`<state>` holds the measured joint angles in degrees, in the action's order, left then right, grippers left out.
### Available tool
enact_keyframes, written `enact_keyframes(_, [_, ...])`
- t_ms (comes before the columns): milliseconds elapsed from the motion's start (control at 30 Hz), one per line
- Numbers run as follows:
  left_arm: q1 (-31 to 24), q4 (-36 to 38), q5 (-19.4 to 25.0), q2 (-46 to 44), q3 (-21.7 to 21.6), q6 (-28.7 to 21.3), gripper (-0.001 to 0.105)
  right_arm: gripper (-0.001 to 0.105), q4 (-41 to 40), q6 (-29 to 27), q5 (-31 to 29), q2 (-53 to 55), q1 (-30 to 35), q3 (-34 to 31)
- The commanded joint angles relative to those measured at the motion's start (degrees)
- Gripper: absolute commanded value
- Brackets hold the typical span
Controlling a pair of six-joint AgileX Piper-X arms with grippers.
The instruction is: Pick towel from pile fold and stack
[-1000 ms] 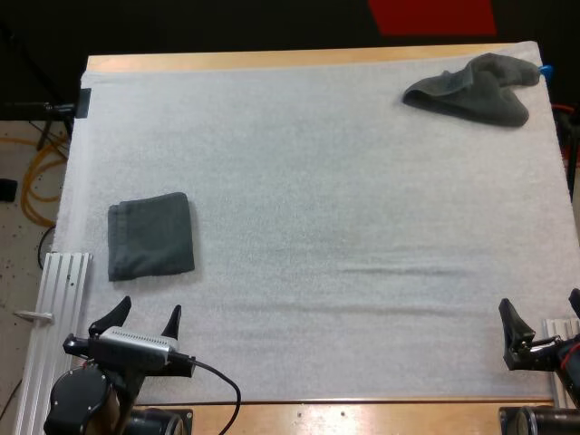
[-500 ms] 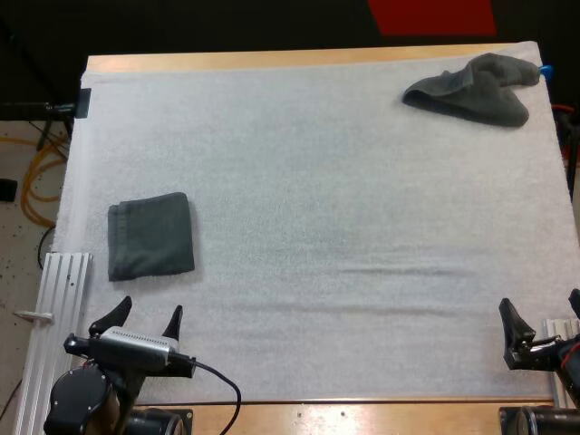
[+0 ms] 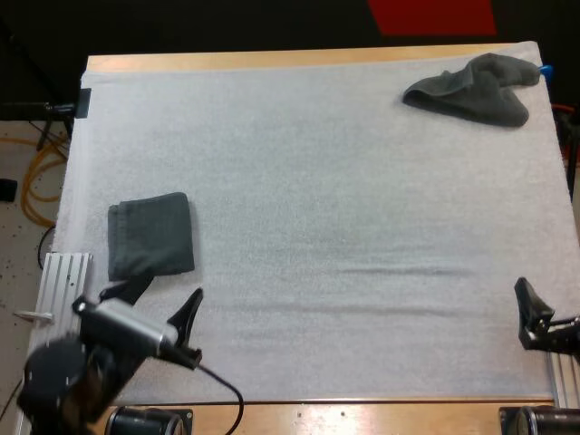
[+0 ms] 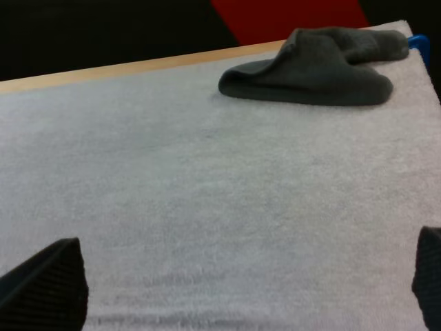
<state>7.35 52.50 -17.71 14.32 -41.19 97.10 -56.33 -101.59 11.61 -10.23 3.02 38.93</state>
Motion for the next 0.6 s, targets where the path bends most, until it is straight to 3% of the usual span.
enact_keyframes(0, [0.31,-1.41,-3.33,3.22,-1.52,0.34,0.065,0.093,0.38,-0.03,2.14,-2.18,0.02,2.11])
enact_keyframes(100, [1.01,-2.62,-7.96,9.23,-4.15,1.20,0.065,0.093,0.38,-0.01,7.87,-6.37,0.02,5.60])
enact_keyframes(233, [5.45,-4.97,-8.50,13.93,-6.73,1.57,0.065,0.093,0.38,0.10,14.91,-11.32,0.02,9.07])
enact_keyframes(400, [9.89,-7.99,-8.50,18.25,-7.81,1.59,0.065,0.093,2.95,-0.01,14.95,-17.58,0.02,10.29])
enact_keyframes(567, [10.26,-10.76,-8.50,21.55,-7.80,1.62,0.065,0.093,13.56,0.72,9.21,-28.19,0.02,10.61])
